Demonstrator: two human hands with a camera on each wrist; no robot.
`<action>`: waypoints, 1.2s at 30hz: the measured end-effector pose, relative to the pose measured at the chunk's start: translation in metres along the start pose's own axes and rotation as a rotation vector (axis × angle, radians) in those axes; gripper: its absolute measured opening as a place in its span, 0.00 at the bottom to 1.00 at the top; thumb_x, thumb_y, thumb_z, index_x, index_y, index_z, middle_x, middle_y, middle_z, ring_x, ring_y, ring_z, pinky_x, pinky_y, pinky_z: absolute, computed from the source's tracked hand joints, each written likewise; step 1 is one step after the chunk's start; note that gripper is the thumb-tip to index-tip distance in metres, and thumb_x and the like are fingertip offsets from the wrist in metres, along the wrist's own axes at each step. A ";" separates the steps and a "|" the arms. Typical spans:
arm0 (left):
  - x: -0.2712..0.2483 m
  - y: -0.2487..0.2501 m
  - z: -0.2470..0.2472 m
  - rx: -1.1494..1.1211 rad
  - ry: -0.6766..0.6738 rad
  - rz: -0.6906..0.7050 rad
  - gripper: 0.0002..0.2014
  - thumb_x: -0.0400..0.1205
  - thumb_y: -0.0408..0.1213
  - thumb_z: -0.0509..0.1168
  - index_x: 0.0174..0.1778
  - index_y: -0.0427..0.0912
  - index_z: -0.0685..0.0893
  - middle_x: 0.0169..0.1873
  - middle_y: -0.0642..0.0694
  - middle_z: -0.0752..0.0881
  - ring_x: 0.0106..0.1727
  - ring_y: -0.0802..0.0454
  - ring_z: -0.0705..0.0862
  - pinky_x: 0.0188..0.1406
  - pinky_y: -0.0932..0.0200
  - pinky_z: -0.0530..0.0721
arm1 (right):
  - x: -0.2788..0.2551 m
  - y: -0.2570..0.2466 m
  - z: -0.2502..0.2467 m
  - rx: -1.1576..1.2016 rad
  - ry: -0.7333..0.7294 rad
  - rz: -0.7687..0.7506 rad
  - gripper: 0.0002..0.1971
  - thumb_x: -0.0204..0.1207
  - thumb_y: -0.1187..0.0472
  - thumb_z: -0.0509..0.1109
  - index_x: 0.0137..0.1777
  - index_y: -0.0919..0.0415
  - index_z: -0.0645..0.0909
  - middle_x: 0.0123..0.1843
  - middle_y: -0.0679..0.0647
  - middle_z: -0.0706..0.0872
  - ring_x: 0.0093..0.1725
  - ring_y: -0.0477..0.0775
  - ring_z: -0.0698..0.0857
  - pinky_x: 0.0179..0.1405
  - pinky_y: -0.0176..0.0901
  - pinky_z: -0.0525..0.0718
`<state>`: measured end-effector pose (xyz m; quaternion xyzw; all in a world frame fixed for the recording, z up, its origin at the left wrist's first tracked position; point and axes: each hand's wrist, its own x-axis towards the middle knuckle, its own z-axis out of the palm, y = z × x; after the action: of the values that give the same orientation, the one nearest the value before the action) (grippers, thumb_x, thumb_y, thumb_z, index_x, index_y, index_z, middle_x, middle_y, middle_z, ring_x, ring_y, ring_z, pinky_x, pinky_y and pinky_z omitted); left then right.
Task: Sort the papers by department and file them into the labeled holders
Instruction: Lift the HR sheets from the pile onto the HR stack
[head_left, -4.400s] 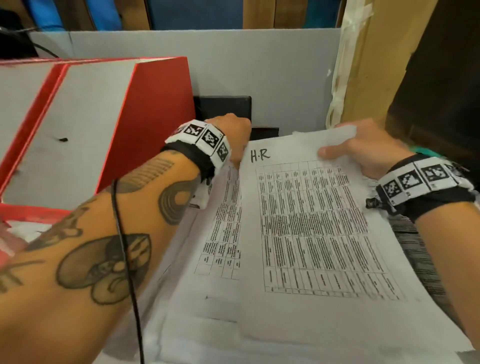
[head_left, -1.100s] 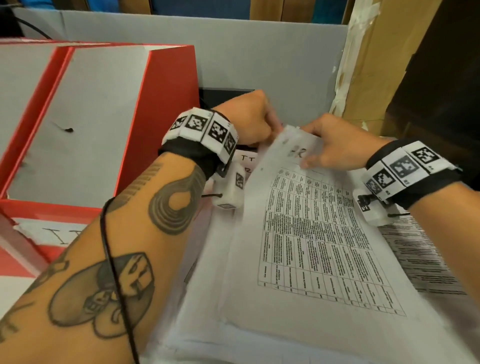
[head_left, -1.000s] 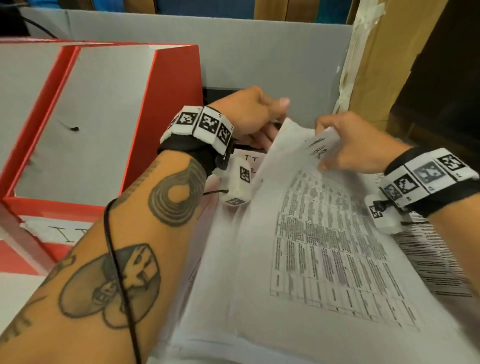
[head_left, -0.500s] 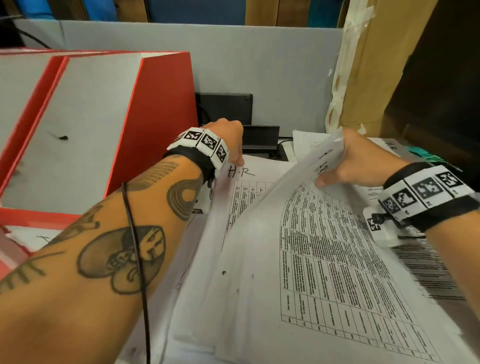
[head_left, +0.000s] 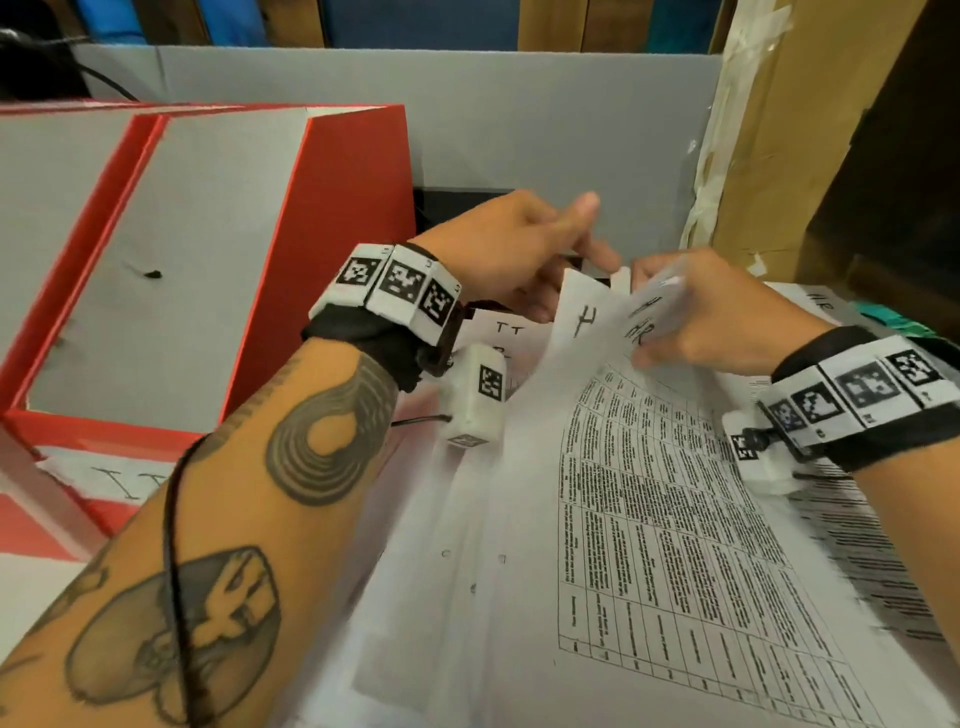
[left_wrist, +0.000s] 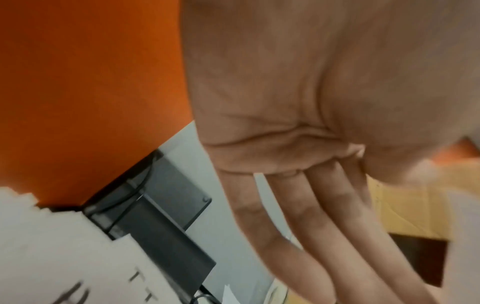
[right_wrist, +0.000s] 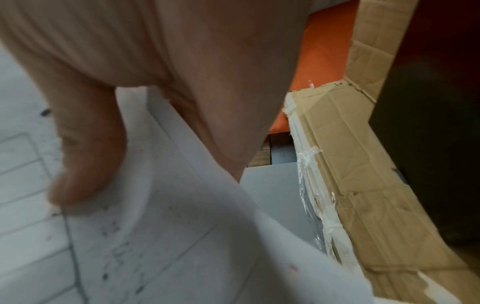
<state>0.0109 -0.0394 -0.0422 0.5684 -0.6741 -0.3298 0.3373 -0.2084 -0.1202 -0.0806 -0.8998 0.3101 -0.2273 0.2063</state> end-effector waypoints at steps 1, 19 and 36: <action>0.002 -0.006 -0.002 -0.063 0.006 -0.064 0.29 0.92 0.60 0.49 0.60 0.44 0.90 0.46 0.40 0.95 0.48 0.43 0.94 0.53 0.48 0.91 | -0.003 0.004 -0.003 0.055 0.009 -0.014 0.27 0.58 0.76 0.88 0.45 0.50 0.79 0.43 0.46 0.87 0.44 0.49 0.87 0.43 0.49 0.84; 0.033 -0.044 0.001 1.026 0.198 -0.287 0.14 0.85 0.37 0.68 0.67 0.47 0.82 0.60 0.42 0.84 0.55 0.38 0.83 0.46 0.45 0.78 | -0.026 0.006 -0.011 0.192 0.011 0.001 0.17 0.68 0.70 0.83 0.54 0.53 0.92 0.53 0.41 0.95 0.55 0.41 0.93 0.60 0.35 0.89; 0.012 0.001 -0.011 0.090 0.023 -0.055 0.31 0.93 0.59 0.46 0.58 0.42 0.89 0.38 0.43 0.94 0.40 0.43 0.94 0.49 0.50 0.93 | -0.026 -0.004 -0.003 0.151 0.122 -0.113 0.34 0.52 0.80 0.88 0.56 0.60 0.79 0.47 0.38 0.92 0.43 0.33 0.91 0.40 0.27 0.87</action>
<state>0.0181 -0.0520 -0.0345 0.6050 -0.6686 -0.3015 0.3098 -0.2262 -0.1009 -0.0831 -0.8822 0.2530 -0.3155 0.2411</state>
